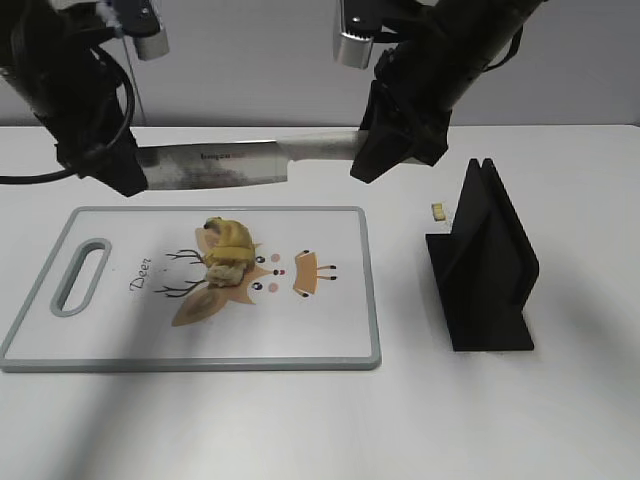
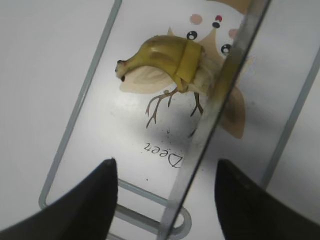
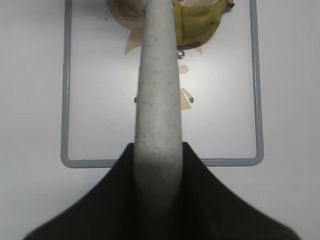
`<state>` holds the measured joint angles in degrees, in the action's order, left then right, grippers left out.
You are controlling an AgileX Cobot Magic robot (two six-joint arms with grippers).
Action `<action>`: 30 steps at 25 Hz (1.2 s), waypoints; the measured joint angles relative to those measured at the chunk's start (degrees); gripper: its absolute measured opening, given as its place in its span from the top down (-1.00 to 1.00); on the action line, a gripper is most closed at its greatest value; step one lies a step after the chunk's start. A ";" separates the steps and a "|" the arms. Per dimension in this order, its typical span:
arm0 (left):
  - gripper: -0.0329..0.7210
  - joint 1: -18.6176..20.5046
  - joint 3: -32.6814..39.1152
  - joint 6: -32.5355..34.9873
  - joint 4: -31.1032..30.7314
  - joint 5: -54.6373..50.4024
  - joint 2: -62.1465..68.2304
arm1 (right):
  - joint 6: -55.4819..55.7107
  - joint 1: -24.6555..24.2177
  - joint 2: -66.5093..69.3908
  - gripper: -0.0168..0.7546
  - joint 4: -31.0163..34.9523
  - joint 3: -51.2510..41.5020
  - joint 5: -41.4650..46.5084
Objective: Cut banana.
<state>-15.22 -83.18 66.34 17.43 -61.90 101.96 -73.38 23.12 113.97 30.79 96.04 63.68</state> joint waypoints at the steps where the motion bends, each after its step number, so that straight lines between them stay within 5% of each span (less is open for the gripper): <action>1: -0.64 0.00 0.00 0.00 0.00 0.14 0.30 | -0.14 0.00 0.00 0.51 0.00 0.00 -0.07; 6: -0.46 0.00 0.00 0.00 0.06 0.94 0.42 | -0.37 0.00 0.05 0.51 0.13 0.00 -0.27; 15: 0.74 -0.06 -0.01 1.03 1.83 0.28 2.57 | 0.50 0.00 0.31 0.51 -0.30 0.00 -1.20; 30: 0.80 -0.16 -0.01 2.80 0.00 4.55 5.73 | 5.37 0.00 5.58 0.48 -1.35 0.56 -3.35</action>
<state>-15.38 -83.19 69.13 17.43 -57.35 107.69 -68.00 23.12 119.54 29.44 96.60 60.32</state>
